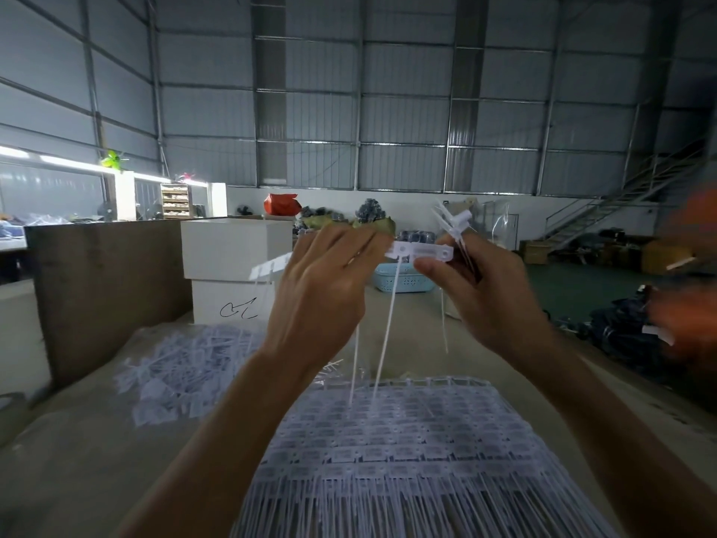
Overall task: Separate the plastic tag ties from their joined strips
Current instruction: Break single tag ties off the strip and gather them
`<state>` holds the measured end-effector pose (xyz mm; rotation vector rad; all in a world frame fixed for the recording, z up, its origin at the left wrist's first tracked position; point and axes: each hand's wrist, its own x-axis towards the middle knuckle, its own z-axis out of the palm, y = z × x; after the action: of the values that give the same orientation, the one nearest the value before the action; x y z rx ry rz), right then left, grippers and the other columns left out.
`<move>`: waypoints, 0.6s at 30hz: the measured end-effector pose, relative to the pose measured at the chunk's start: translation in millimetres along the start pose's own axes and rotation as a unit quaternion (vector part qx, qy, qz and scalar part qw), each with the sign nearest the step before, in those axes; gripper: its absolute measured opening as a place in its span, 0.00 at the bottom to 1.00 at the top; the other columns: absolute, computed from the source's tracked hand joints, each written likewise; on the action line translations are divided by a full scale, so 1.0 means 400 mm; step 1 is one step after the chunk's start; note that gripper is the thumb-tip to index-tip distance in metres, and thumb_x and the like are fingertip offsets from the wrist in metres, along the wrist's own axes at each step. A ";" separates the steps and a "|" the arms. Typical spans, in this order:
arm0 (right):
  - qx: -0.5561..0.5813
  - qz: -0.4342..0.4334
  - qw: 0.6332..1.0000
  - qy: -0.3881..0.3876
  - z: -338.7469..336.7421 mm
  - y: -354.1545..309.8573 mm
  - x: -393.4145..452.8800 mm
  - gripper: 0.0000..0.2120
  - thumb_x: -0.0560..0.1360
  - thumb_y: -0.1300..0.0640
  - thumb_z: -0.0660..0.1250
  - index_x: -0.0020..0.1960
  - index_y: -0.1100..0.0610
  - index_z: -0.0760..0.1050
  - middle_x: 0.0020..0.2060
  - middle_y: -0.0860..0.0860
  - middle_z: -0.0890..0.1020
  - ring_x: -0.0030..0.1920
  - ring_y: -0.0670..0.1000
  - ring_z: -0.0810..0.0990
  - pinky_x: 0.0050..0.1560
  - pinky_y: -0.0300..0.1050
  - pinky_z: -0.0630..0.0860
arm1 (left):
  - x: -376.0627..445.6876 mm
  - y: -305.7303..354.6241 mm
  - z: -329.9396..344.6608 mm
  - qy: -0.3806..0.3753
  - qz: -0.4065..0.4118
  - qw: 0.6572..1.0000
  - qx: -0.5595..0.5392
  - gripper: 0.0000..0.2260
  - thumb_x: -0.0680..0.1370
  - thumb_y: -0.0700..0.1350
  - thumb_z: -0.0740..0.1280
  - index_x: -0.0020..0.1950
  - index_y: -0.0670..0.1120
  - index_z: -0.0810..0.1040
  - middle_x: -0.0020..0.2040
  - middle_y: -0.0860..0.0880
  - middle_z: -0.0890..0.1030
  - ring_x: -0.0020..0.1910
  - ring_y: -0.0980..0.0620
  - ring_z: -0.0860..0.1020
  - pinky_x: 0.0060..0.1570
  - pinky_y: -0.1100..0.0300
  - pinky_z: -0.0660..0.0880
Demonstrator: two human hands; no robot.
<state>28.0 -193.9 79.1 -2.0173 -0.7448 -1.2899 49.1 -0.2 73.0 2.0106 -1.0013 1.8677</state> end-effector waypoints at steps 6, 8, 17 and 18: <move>-0.069 -0.134 0.988 0.036 0.006 0.008 -0.001 0.10 0.77 0.60 0.69 0.48 0.47 0.69 0.39 0.35 0.68 0.36 0.37 0.67 0.40 0.26 0.66 | -0.007 -0.005 0.012 -0.021 -0.028 0.996 -0.078 0.14 0.77 0.33 0.60 0.56 0.40 0.81 0.52 0.39 0.84 0.49 0.40 0.82 0.50 0.44 0.79; -0.043 -0.092 0.995 0.024 0.008 0.013 -0.001 0.09 0.80 0.57 0.67 0.48 0.46 0.68 0.36 0.36 0.69 0.35 0.37 0.70 0.39 0.28 0.66 | -0.003 -0.002 0.015 -0.005 -0.012 0.995 -0.103 0.12 0.75 0.30 0.65 0.56 0.39 0.79 0.49 0.35 0.83 0.46 0.37 0.83 0.45 0.37 0.80; 0.082 0.080 0.991 -0.076 0.023 0.014 -0.004 0.17 0.82 0.46 0.55 0.44 0.59 0.70 0.29 0.44 0.72 0.29 0.42 0.70 0.34 0.34 0.65 | 0.013 0.004 -0.001 -0.016 0.019 0.998 -0.054 0.10 0.77 0.33 0.64 0.57 0.35 0.81 0.53 0.39 0.83 0.52 0.40 0.80 0.53 0.44 0.77; 0.080 0.085 0.991 -0.072 0.031 0.014 -0.006 0.16 0.82 0.47 0.55 0.43 0.58 0.69 0.29 0.45 0.71 0.28 0.42 0.69 0.32 0.34 0.64 | 0.011 0.000 0.002 -0.020 0.018 0.998 -0.054 0.10 0.77 0.32 0.65 0.57 0.35 0.81 0.53 0.39 0.83 0.52 0.40 0.80 0.53 0.44 0.77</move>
<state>38.4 -188.3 71.8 -2.0106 -0.7008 -0.9649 49.6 -2.1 77.1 1.9886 -1.1321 1.7566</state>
